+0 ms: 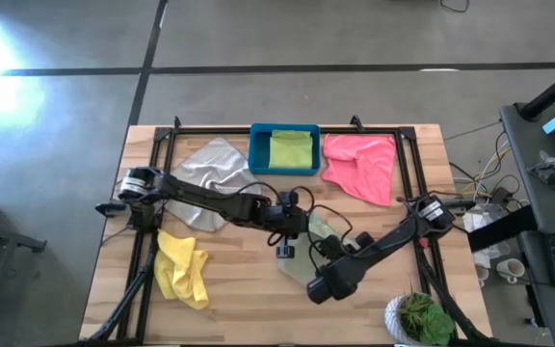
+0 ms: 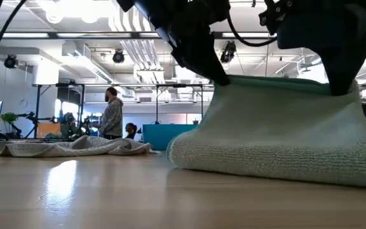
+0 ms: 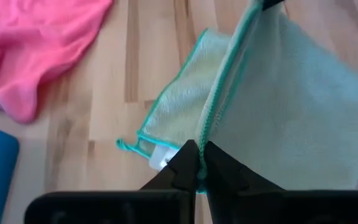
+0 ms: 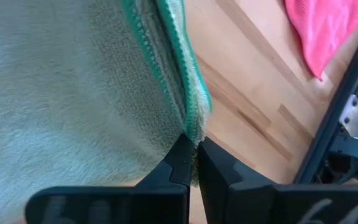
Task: Fold microfiber towels
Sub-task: Fold the green microfiber cloth
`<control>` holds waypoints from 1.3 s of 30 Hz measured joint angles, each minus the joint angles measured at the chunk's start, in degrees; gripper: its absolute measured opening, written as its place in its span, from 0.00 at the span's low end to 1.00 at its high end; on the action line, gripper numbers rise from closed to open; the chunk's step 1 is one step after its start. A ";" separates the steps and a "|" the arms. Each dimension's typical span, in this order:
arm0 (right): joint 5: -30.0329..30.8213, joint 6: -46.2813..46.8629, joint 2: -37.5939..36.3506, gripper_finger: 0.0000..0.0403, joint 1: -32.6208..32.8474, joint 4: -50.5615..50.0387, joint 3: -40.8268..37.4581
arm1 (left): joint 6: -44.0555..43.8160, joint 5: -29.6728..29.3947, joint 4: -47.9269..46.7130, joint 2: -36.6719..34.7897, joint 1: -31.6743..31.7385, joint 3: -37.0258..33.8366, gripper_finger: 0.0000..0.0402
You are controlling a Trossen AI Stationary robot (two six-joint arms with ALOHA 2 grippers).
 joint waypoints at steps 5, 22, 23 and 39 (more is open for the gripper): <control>-2.55 0.33 0.00 0.02 -0.44 -0.20 -1.07 | 0.28 -0.46 -0.75 0.95 0.24 -0.06 0.05; 6.69 -2.00 0.00 0.02 -1.59 0.37 -3.71 | 0.28 -0.15 -0.33 -0.27 1.14 -0.11 0.06; 6.84 -2.45 0.00 0.02 -1.72 0.38 -4.03 | 0.28 -0.10 -0.83 -0.47 1.14 0.01 0.06; 9.60 -3.93 0.02 0.20 -4.90 0.24 -6.22 | 0.41 0.20 -4.90 -2.16 1.09 0.55 0.06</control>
